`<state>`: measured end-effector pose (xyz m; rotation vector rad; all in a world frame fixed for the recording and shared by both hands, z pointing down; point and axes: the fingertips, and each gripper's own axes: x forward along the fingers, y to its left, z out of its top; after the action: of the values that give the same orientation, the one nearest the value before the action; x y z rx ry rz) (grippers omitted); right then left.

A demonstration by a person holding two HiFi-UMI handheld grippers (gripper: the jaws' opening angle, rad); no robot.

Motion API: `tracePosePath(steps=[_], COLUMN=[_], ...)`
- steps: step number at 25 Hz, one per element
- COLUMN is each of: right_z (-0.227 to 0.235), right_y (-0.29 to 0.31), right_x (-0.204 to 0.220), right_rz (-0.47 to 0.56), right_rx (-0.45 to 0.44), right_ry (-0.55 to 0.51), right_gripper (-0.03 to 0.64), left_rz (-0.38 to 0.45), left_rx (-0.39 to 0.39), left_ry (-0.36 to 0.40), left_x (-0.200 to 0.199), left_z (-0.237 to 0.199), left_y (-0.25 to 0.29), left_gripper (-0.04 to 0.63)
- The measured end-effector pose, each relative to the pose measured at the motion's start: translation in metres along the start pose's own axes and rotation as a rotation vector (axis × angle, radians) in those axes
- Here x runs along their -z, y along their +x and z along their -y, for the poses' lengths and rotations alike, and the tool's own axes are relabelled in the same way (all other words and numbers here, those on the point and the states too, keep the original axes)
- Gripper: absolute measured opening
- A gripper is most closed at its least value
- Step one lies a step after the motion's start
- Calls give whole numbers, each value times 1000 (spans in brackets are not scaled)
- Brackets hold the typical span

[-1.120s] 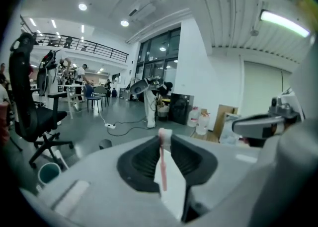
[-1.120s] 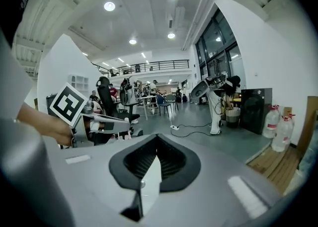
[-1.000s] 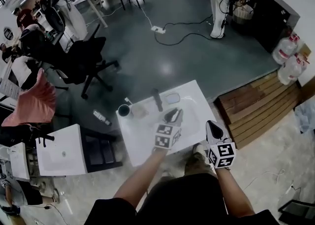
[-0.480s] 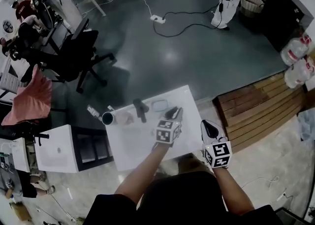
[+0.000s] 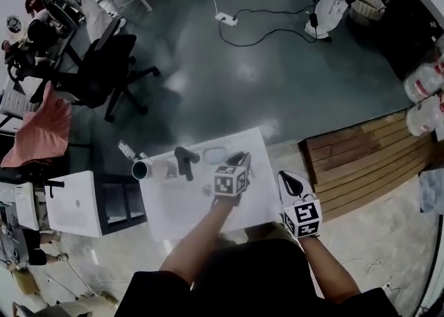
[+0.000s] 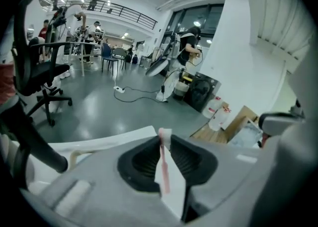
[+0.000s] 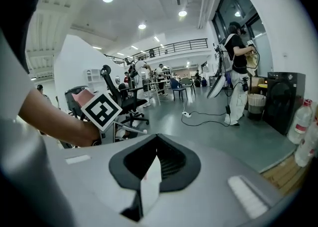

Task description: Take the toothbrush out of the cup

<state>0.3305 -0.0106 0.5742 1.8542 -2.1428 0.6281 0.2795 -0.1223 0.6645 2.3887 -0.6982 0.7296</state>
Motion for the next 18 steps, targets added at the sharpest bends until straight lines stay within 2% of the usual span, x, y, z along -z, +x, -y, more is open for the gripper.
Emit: tracePosePath(steps=[3, 12, 18], right_z=[15, 28, 39], right_y=[9, 41, 53], right_x=[-2, 3, 9], right_rz=[-7, -33, -56], right_rx=[-25, -85, -101], right_ry=[-3, 12, 23], right_gripper=[2, 2, 2], left_rz=[-36, -62, -71], left_rx=[-30, -84, -83], left_ry=[-21, -152, -283], left_x=[1, 14, 15], left_z=[-9, -49, -61], left_y=[21, 70, 89], left_gripper=[66, 66, 66])
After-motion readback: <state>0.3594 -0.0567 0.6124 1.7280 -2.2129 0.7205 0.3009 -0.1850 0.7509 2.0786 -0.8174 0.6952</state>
